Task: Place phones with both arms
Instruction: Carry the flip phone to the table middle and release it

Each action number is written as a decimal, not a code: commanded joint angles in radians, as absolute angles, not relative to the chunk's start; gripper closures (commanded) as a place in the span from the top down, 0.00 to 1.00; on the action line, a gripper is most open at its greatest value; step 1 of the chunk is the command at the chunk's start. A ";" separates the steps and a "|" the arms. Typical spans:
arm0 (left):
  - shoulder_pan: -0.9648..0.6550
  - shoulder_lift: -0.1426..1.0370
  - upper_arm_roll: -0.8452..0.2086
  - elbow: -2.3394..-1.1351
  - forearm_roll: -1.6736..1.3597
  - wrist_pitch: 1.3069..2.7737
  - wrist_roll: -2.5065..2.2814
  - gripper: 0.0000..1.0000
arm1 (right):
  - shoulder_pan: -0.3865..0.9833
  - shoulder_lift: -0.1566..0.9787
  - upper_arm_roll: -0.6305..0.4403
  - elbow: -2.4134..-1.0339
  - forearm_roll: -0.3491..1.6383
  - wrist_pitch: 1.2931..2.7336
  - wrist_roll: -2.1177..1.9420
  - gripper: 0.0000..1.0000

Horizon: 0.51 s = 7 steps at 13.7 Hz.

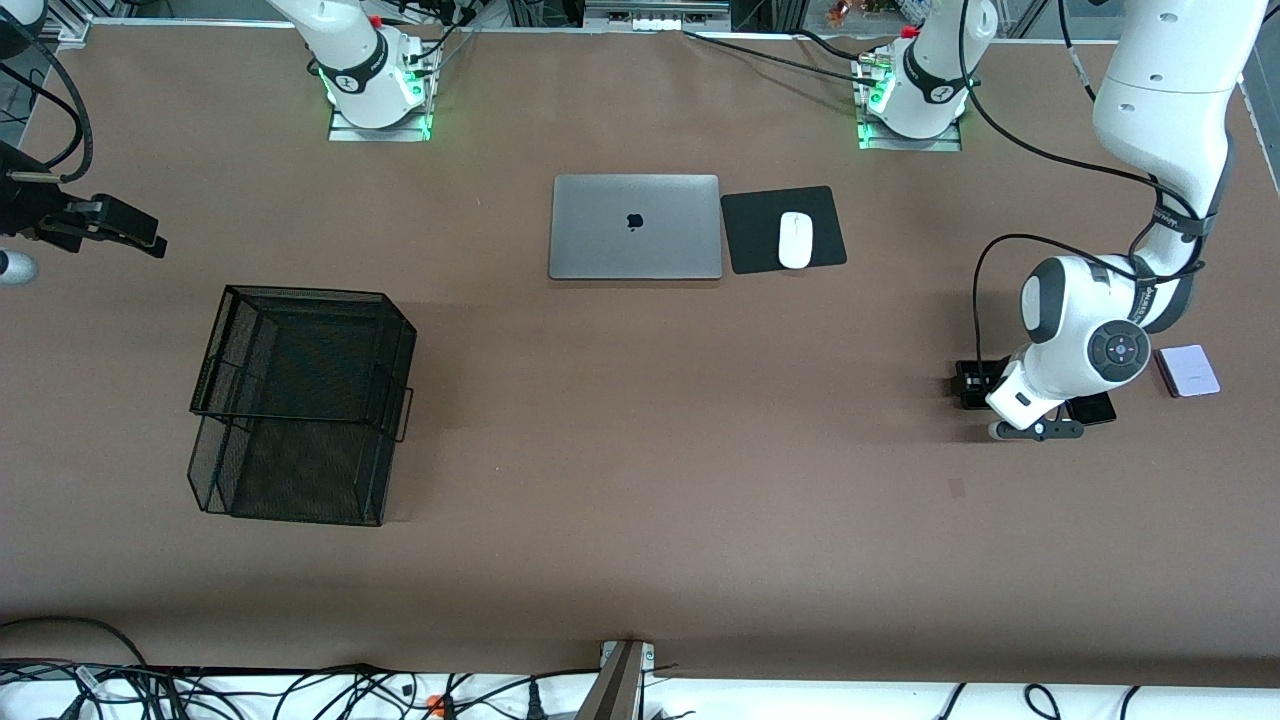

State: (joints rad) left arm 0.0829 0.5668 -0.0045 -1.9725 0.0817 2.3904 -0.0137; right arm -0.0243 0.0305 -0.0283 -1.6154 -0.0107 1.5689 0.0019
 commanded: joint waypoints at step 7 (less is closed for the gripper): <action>-0.033 0.610 -0.267 -1.654 -0.002 2.051 -0.050 0.30 | -0.034 0.031 -0.025 -1.615 0.005 1.578 0.008 1.00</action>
State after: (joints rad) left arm 0.0470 0.5658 -0.2278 -1.7323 0.0220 2.0872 -0.0234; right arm -0.0243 0.0310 -0.0284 -1.6154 -0.0107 1.5729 0.0019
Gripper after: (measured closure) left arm 0.203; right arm 0.000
